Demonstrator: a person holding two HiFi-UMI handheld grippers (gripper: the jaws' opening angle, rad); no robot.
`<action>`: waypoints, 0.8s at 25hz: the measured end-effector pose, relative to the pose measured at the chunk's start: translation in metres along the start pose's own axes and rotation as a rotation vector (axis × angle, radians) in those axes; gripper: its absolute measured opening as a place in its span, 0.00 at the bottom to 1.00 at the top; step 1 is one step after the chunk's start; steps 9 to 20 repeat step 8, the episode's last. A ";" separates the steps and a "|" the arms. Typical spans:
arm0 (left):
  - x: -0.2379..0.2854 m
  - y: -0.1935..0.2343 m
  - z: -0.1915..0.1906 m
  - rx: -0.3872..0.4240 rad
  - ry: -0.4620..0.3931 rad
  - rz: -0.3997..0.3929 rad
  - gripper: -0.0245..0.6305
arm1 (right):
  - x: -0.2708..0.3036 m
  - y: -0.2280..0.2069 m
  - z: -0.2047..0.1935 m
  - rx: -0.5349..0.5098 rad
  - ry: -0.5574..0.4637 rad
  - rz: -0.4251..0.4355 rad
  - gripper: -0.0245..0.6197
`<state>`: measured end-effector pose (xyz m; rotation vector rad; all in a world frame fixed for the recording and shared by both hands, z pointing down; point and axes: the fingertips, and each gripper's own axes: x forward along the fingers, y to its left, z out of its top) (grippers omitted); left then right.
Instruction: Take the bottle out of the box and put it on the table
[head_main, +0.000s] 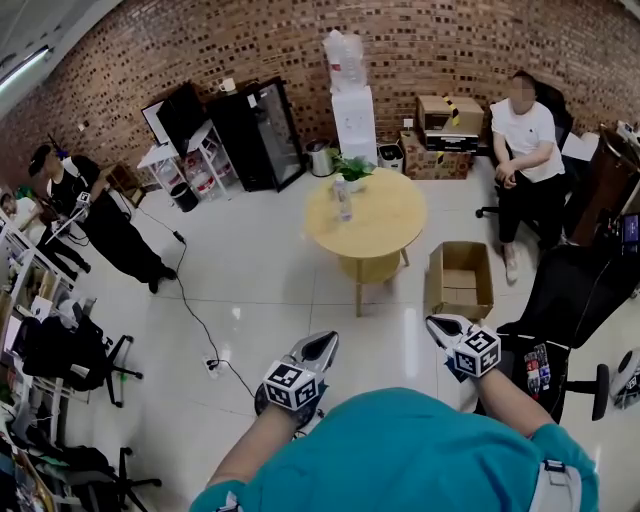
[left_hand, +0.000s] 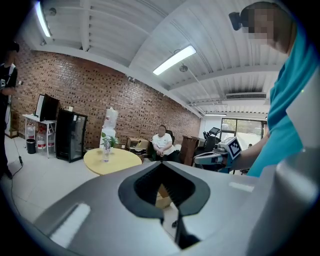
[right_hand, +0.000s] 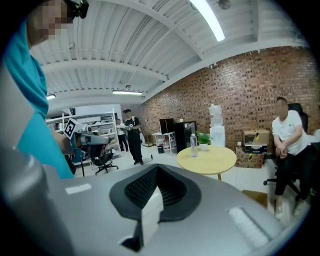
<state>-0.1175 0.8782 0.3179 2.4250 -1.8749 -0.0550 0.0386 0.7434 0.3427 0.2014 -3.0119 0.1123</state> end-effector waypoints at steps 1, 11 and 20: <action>0.000 0.000 0.001 -0.002 -0.001 0.001 0.04 | -0.001 0.000 0.000 -0.002 0.003 0.002 0.04; -0.007 0.007 0.032 -0.019 0.001 0.007 0.04 | 0.006 0.009 0.033 -0.017 0.019 0.013 0.04; -0.007 0.007 0.032 -0.019 0.001 0.007 0.04 | 0.006 0.009 0.033 -0.017 0.019 0.013 0.04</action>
